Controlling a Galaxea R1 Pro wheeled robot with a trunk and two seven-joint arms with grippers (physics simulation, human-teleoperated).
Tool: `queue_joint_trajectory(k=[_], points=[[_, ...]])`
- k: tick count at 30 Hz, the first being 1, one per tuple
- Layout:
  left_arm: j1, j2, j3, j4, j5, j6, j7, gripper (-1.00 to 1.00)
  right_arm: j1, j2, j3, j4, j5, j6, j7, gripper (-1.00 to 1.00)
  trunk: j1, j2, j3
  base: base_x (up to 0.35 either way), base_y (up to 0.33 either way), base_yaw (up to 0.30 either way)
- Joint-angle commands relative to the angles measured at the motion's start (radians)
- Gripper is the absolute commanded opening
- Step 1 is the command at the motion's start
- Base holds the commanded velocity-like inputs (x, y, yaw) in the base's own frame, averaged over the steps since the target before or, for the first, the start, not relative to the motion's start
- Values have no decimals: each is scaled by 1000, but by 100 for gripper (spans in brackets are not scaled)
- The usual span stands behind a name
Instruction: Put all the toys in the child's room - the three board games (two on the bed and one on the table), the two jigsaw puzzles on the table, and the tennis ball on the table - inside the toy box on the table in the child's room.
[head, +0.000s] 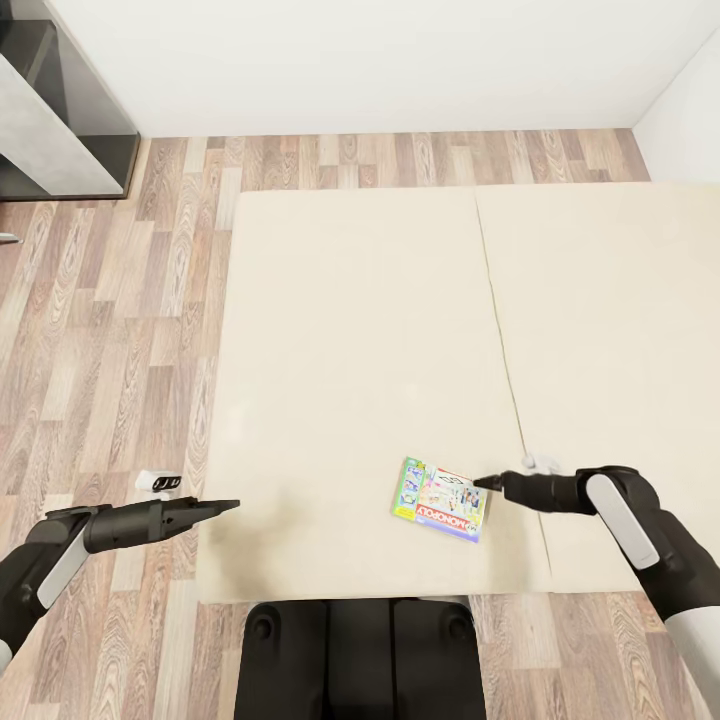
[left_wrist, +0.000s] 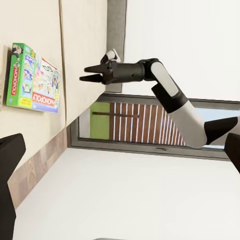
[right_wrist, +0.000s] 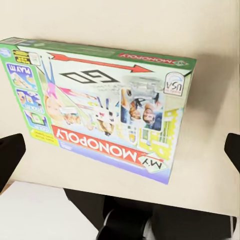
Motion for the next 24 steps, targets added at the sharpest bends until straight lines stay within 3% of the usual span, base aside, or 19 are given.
queue_joint_trajectory(k=[1, 11, 19, 24], points=[[-1, 2, -4, 0, 6, 11, -2, 100, 0, 0, 1, 5, 11, 2, 9, 100, 1, -2, -1, 0, 0, 0], [-1, 1, -5, 0, 6, 11, -2, 100, 0, 13, 1, 87, 19, -7, 4, 100, 1, -2, -1, 0, 0, 0], [-1, 2, -4, 0, 6, 10, -2, 100, 0, 33, 7, 156, 21, -104, 3, 100, 1, -2, -1, 0, 0, 0], [-1, 2, -4, 0, 6, 11, -2, 100, 0, 45, 9, 203, 23, -125, 3, 100, 1, -2, -1, 0, 0, 0]])
